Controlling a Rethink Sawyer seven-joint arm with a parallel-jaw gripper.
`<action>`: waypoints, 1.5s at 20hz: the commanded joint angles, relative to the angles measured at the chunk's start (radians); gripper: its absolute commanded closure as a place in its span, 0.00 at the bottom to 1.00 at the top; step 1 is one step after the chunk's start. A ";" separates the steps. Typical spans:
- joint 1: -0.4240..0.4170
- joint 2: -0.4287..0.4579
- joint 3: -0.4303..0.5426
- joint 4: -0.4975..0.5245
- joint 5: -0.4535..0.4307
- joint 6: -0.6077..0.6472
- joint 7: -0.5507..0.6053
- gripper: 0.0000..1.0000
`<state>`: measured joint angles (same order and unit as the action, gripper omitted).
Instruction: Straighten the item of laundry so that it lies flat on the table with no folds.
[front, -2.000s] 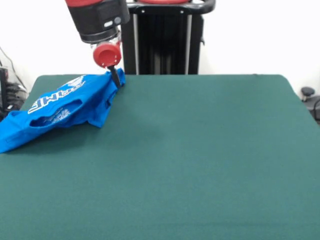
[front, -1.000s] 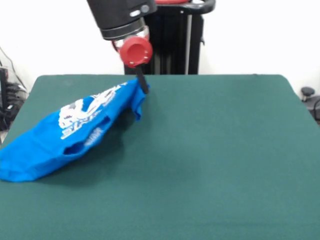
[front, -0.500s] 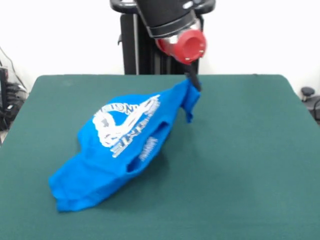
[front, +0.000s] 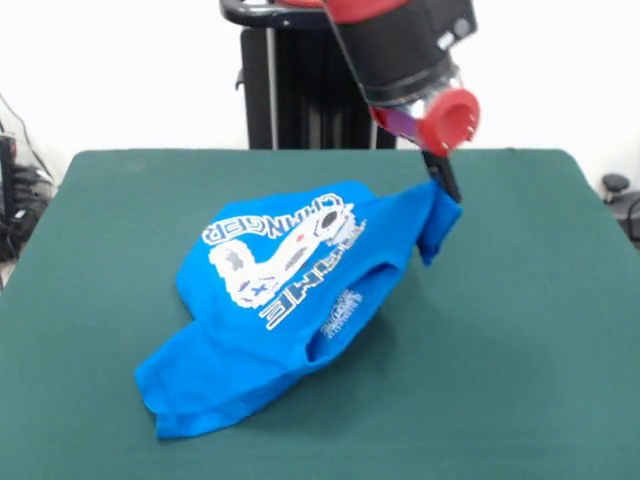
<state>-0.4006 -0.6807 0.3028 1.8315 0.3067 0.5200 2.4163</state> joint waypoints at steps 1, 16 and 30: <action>0.045 0.197 0.024 -0.061 -0.003 -0.137 0.077 1.00; 0.049 0.117 0.180 0.062 0.115 -0.159 0.187 1.00; -0.029 0.093 0.350 0.194 0.205 -0.225 0.195 1.00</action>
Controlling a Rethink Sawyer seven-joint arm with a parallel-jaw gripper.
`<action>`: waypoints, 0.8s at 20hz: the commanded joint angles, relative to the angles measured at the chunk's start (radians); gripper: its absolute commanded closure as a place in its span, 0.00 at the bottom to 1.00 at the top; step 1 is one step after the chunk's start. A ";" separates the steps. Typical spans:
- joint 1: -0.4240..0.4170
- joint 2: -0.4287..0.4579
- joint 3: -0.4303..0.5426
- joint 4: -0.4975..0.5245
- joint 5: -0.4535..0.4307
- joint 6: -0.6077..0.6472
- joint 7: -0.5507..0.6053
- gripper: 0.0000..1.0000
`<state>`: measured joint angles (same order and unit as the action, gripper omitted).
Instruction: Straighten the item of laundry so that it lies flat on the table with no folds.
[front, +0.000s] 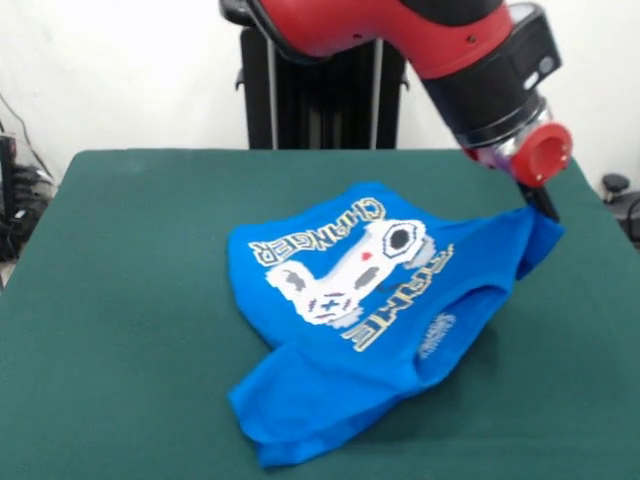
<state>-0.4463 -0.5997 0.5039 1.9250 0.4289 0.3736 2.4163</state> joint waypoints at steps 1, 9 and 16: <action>0.027 0.017 0.141 0.098 0.083 -0.088 0.200 1.00; 0.040 -0.005 0.201 0.150 0.136 -0.135 0.261 1.00; 0.050 -0.057 0.248 0.177 0.205 -0.123 0.298 1.00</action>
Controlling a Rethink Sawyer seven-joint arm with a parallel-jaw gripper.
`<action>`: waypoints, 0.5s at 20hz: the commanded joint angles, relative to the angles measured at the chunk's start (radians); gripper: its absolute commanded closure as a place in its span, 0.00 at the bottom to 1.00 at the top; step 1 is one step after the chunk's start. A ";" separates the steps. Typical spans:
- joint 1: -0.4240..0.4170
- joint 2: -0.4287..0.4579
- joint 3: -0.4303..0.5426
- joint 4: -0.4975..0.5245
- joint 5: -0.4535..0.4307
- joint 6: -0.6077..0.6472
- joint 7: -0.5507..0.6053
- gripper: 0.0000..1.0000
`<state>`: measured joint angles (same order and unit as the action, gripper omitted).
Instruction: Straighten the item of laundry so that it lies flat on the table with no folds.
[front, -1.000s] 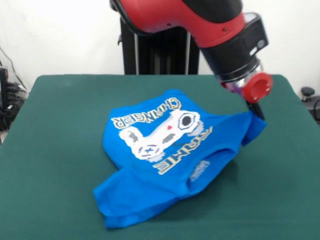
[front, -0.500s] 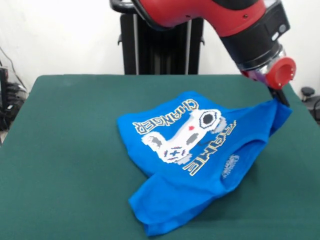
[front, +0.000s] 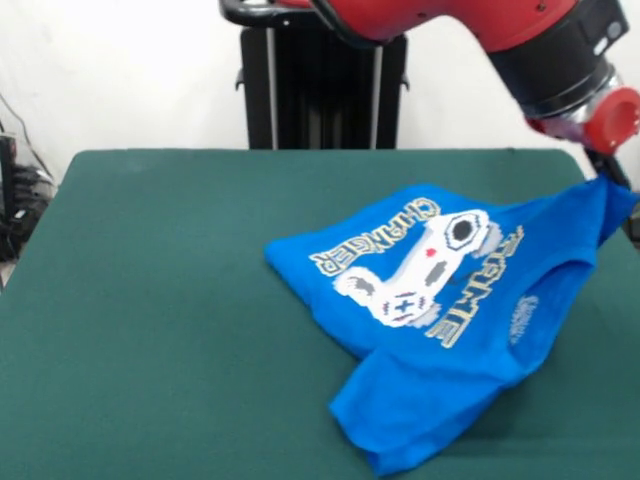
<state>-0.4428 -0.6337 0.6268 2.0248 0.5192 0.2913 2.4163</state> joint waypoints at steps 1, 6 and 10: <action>0.049 -0.025 0.133 0.077 0.126 -0.045 0.303 1.00; 0.063 -0.010 0.138 0.082 0.140 -0.091 0.292 1.00; 0.085 -0.016 0.087 0.086 0.129 -0.115 0.268 0.00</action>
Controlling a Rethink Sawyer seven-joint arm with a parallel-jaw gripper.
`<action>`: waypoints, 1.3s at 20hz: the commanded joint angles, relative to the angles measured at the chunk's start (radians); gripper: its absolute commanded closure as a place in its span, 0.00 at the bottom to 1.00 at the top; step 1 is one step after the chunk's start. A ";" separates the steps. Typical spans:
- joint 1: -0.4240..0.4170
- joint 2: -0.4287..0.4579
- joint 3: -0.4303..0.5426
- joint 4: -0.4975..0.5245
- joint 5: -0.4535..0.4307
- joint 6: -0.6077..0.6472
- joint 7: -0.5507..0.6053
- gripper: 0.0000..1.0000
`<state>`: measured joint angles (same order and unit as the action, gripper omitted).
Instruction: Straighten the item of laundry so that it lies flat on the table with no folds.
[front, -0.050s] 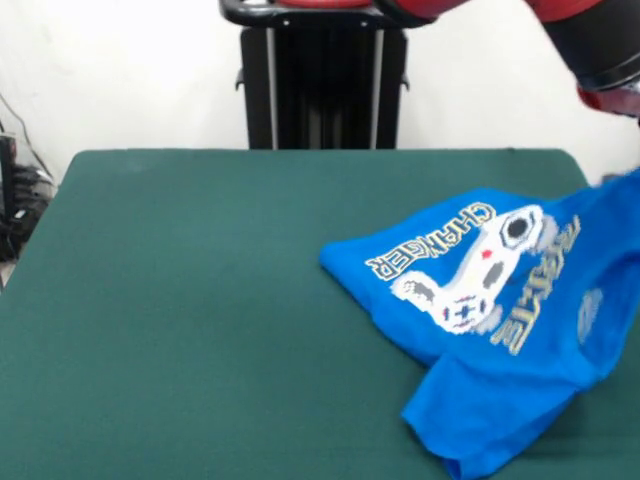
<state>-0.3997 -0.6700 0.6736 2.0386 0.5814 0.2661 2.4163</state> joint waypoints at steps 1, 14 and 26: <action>0.041 0.018 0.037 0.074 0.059 -0.096 0.262 0.00; 0.217 -0.170 -0.450 -0.001 -0.042 0.206 0.275 0.00; 0.399 0.044 -0.870 -0.207 -0.100 0.240 0.280 0.00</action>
<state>-0.0066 -0.7304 -0.0333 1.9034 0.4863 0.4238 2.4163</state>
